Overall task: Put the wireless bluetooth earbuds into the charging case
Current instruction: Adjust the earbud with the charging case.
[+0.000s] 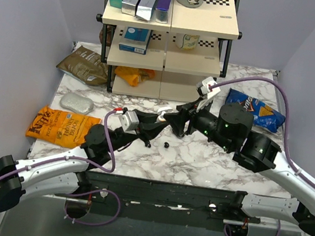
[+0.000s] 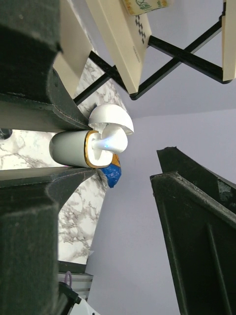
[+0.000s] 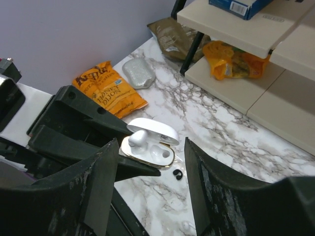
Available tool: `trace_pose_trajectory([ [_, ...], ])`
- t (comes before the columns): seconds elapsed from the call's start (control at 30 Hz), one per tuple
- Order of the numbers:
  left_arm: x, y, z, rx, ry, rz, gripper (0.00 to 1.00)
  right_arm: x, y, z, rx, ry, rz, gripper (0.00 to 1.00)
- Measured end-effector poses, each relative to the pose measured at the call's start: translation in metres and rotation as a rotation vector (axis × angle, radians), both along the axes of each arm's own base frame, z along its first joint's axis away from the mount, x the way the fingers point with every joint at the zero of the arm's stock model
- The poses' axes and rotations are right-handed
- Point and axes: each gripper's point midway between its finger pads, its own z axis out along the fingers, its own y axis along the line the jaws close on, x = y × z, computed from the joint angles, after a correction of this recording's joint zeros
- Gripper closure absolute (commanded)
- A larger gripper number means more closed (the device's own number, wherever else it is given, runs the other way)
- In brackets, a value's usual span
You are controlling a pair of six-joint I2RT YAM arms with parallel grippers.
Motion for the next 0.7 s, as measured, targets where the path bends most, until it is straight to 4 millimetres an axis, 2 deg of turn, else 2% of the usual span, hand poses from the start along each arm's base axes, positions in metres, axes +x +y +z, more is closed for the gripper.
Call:
trace_pose_trajectory([
  [0.1, 0.001, -0.002, -0.002, 0.008, 0.005, 0.001, 1.0, -0.002, 0.005, -0.005, -0.013, 0.028, 0.017, 0.42],
  [0.47, 0.003, -0.003, 0.002, 0.011, -0.003, 0.005, 1.0, -0.004, 0.013, -0.009, -0.009, 0.106, 0.018, 0.5],
  [0.7, 0.003, -0.003, 0.001, 0.015, -0.001, 0.005, 1.0, -0.002, 0.018, -0.016, -0.028, 0.128, 0.015, 0.5],
])
